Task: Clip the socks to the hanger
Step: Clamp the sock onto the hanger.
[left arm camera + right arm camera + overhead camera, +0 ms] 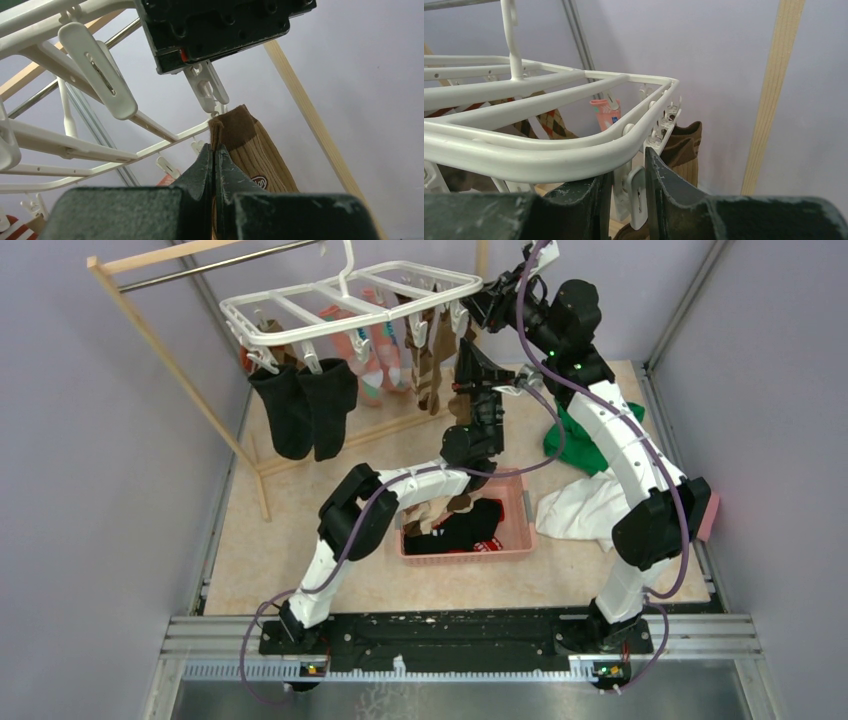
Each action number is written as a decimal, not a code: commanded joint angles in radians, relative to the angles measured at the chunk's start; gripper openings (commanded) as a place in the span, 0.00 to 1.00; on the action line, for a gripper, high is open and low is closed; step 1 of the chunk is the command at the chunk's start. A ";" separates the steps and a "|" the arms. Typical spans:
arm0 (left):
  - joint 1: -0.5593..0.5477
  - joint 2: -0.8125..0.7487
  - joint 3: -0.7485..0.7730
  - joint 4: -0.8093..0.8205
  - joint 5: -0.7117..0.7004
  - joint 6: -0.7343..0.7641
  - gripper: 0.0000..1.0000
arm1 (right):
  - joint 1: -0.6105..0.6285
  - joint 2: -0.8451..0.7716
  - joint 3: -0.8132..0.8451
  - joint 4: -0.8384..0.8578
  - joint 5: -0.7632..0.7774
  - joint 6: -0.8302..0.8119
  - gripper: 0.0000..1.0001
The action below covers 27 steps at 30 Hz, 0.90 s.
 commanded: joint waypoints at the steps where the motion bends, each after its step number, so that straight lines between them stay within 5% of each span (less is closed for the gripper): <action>1: -0.006 0.025 0.065 0.155 -0.012 0.043 0.00 | 0.014 -0.043 -0.011 -0.024 0.004 0.000 0.13; 27: -0.001 0.041 0.121 0.126 0.012 0.098 0.00 | 0.013 0.001 0.085 -0.140 0.001 -0.059 0.13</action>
